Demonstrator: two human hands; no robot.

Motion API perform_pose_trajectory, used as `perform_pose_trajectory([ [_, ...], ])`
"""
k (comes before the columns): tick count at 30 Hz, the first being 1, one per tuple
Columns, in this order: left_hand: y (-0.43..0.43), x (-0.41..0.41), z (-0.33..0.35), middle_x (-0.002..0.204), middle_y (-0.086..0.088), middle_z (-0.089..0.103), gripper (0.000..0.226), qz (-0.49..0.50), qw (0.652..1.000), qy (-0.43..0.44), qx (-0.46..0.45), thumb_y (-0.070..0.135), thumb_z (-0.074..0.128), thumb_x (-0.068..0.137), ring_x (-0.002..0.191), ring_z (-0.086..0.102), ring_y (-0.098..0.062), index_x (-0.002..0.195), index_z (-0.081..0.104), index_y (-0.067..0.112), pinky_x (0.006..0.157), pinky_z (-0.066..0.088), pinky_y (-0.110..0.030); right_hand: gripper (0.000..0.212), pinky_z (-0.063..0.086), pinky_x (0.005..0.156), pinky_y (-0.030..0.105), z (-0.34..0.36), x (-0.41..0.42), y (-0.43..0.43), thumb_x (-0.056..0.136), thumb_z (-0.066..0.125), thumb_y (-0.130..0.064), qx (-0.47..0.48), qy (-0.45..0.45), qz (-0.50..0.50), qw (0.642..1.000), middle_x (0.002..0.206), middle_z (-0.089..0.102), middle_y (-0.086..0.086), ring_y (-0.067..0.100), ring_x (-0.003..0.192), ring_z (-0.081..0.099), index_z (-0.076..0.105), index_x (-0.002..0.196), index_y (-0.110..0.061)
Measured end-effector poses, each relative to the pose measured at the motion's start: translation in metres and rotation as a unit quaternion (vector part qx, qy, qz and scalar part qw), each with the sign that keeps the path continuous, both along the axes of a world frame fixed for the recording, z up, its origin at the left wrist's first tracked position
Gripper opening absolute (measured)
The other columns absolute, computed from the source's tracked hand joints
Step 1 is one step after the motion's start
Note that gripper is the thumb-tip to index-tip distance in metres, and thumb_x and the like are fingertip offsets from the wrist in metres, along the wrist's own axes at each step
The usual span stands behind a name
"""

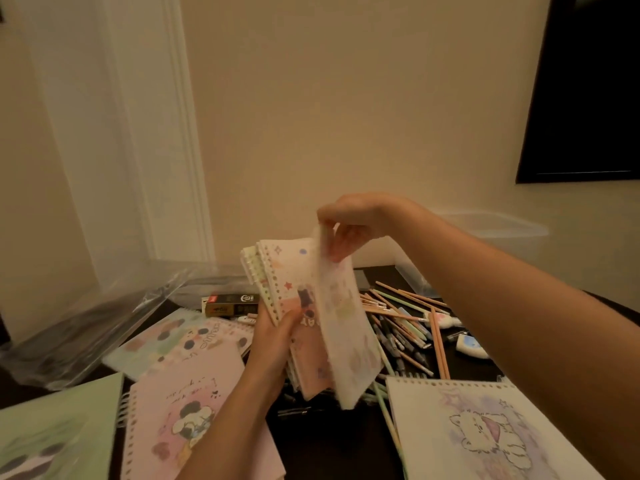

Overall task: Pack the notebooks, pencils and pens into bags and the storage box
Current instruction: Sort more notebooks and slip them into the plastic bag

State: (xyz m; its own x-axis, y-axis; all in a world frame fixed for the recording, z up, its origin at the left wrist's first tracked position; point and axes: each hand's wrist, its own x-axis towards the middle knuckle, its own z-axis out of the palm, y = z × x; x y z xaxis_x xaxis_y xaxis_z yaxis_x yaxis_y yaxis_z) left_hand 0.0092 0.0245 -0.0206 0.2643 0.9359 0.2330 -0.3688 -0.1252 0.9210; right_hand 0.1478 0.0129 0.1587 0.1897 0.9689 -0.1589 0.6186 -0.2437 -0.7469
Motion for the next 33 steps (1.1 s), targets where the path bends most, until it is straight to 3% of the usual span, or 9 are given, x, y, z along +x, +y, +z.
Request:
perform_pose_trajectory([
  [3, 0.0, -0.004, 0.003, 0.12, -0.004, 0.065, 0.043, -0.053, 0.997, -0.032, -0.035, 0.026, 0.053, 0.092, 0.104, 0.065, -0.022, 0.134, 0.045, 0.025, 0.088, 0.053, -0.047, 0.034, 0.059, 0.063, 0.026, -0.006, -0.003, 0.011, 0.096, 0.044, -0.028, 0.003, 0.046, 0.008, 0.999, 0.081, 0.069, 0.018, 0.024, 0.065, 0.069, 0.055, 0.109, 0.002],
  [6, 0.001, -0.007, 0.004, 0.117, -0.006, 0.066, 0.037, -0.099, 0.99, -0.063, -0.077, 0.03, 0.047, 0.095, 0.103, 0.066, -0.024, 0.132, 0.048, 0.025, 0.084, 0.055, -0.045, 0.033, 0.059, 0.063, 0.025, -0.018, -0.006, 0.021, 0.093, 0.057, -0.022, 0.014, 0.05, 0.02, 0.998, 0.083, 0.071, 0.017, 0.024, 0.071, 0.07, 0.056, 0.112, 0.005],
  [11, 0.009, -0.009, -0.002, 0.122, -0.011, 0.064, 0.06, -0.135, 0.98, -0.077, -0.121, 0.047, 0.049, 0.086, 0.107, 0.064, -0.031, 0.139, 0.041, 0.021, 0.089, 0.052, -0.051, 0.036, 0.059, 0.06, 0.025, -0.031, -0.008, 0.03, 0.088, 0.067, -0.016, 0.059, 0.038, -0.009, 0.997, 0.084, 0.069, 0.016, 0.018, 0.058, 0.067, 0.061, 0.11, 0.011],
  [16, 0.006, -0.009, -0.002, 0.121, -0.016, 0.063, 0.061, -0.144, 0.979, -0.102, -0.1, 0.031, 0.061, 0.078, 0.106, 0.063, -0.032, 0.134, 0.045, 0.014, 0.081, 0.056, -0.045, 0.031, 0.059, 0.068, 0.03, -0.044, -0.023, 0.045, 0.086, 0.069, -0.017, 0.087, 0.04, -0.037, 0.995, 0.092, 0.071, 0.021, 0.019, 0.057, 0.066, 0.066, 0.103, 0.009],
  [21, 0.013, -0.013, -0.006, 0.113, -0.019, 0.065, 0.04, -0.054, 0.99, -0.062, -0.115, 0.005, 0.059, 0.087, 0.097, 0.066, -0.034, 0.126, 0.05, 0.007, 0.076, 0.057, -0.043, 0.025, 0.058, 0.079, 0.041, -0.054, -0.031, 0.049, 0.09, 0.064, -0.014, 0.118, 0.039, -0.016, 0.992, 0.089, 0.071, 0.019, 0.028, 0.076, 0.07, 0.064, 0.102, 0.007],
  [24, 0.016, -0.014, -0.003, 0.112, -0.016, 0.065, 0.032, -0.03, 0.988, -0.074, -0.131, 0.003, 0.055, 0.09, 0.097, 0.065, -0.032, 0.12, 0.051, 0.012, 0.081, 0.054, -0.045, 0.028, 0.059, 0.073, 0.033, -0.061, -0.029, 0.04, 0.093, 0.059, -0.011, 0.172, 0.043, 0.027, 0.984, 0.089, 0.068, 0.013, 0.024, 0.076, 0.07, 0.053, 0.117, 0.0],
  [26, 0.019, -0.015, 0.001, 0.114, -0.015, 0.064, 0.036, -0.013, 0.987, -0.091, -0.132, 0.002, 0.054, 0.09, 0.099, 0.064, -0.031, 0.124, 0.049, 0.014, 0.082, 0.053, -0.044, 0.032, 0.058, 0.073, 0.032, -0.066, -0.027, 0.028, 0.093, 0.058, -0.012, 0.223, -0.007, 0.052, 0.973, 0.096, 0.068, 0.008, 0.019, 0.079, 0.068, 0.051, 0.123, -0.008],
  [30, 0.031, -0.023, 0.01, 0.115, -0.013, 0.064, 0.041, 0.011, 0.976, -0.151, -0.157, 0.005, 0.053, 0.091, 0.097, 0.064, -0.028, 0.13, 0.046, 0.015, 0.077, 0.055, -0.042, 0.017, 0.055, 0.078, 0.032, -0.073, -0.023, -0.005, 0.093, 0.054, -0.013, 0.344, -0.027, 0.032, 0.938, 0.098, 0.067, 0.004, 0.016, 0.087, 0.066, 0.057, 0.109, -0.02],
  [33, 0.042, -0.035, 0.019, 0.12, -0.014, 0.063, 0.047, 0.02, 0.969, -0.172, -0.176, 0.011, 0.055, 0.09, 0.104, 0.063, -0.031, 0.136, 0.043, 0.017, 0.09, 0.05, -0.051, 0.011, 0.055, 0.069, 0.027, -0.078, -0.027, -0.035, 0.095, 0.051, -0.013, 0.36, -0.018, 0.016, 0.933, 0.092, 0.064, 0.001, 0.01, 0.074, 0.064, 0.057, 0.101, -0.021],
])
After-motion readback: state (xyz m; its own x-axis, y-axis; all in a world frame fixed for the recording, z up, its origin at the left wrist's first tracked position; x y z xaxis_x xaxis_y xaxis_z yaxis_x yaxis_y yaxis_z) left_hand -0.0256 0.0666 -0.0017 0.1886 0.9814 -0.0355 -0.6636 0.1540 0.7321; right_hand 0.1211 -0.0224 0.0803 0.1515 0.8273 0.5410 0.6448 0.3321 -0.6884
